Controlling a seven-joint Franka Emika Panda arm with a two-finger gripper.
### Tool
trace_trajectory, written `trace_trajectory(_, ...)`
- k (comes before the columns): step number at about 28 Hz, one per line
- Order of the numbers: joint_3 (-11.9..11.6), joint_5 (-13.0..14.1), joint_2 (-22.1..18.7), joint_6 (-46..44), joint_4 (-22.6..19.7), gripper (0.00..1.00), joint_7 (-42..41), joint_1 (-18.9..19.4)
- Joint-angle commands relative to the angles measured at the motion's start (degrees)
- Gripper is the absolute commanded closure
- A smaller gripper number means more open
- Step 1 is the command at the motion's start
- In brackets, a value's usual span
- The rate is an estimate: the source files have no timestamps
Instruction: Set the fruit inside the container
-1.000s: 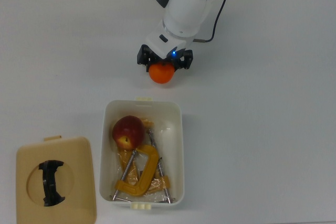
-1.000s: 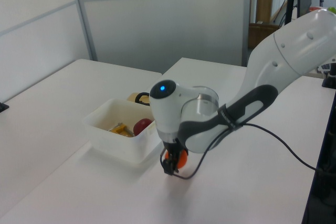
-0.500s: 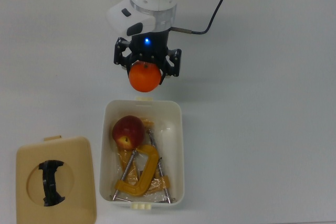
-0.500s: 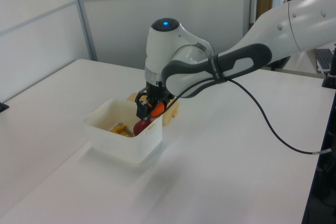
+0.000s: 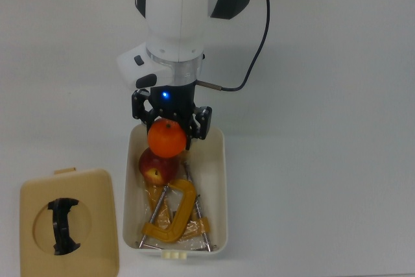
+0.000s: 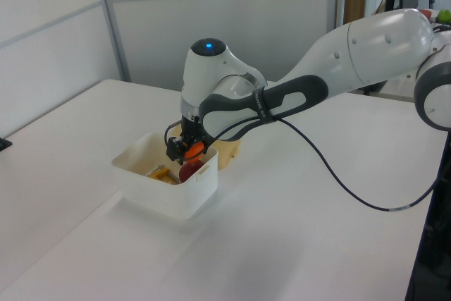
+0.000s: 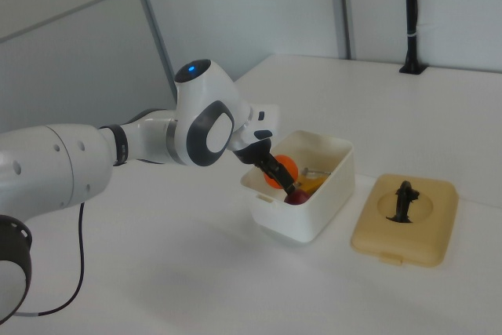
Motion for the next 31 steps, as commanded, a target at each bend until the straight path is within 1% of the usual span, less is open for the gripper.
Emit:
trace_trajectory(1, -0.3, -1.6, -0.4, 0.1, 1.4, 0.00, 3.9, 0.4)
trace_trajectory(6, -0.3, -1.8, -0.8, 0.0, 1.4, 0.00, 3.8, 0.3)
trace_trajectory(9, -0.3, -1.7, -1.7, -0.3, 1.4, 0.00, 3.6, -0.2)
trace_trajectory(11, -0.3, -1.6, -2.9, -0.9, 1.1, 0.00, 3.4, -0.8)
trace_trajectory(13, -0.2, -1.3, -4.4, -3.6, 0.8, 0.00, 2.6, -1.3)
trace_trajectory(17, -0.2, -0.6, -5.2, -10.6, 0.9, 0.00, -3.4, -1.9)
trace_trajectory(18, -0.2, 0.5, -5.7, -13.7, 0.9, 0.00, -6.5, -1.9)
trace_trajectory(21, -0.2, 2.7, -6.1, -18.0, 1.0, 0.00, -11.0, -2.5)
trace_trajectory(22, -0.3, 3.2, -6.5, -20.8, 1.1, 0.00, -13.6, -2.7)
trace_trajectory(25, -0.4, 3.3, -7.0, -24.5, 1.2, 0.00, -16.6, -3.1)
trace_trajectory(26, -0.3, 3.3, -8.0, -27.2, 1.2, 0.00, -18.5, -3.9)
trace_trajectory(30, -0.3, 3.3, -10.2, -32.6, 1.2, 0.00, -22.8, -5.5)
trace_trajectory(31, -0.4, 3.3, -11.4, -34.8, 1.2, 0.00, -24.9, -6.4)
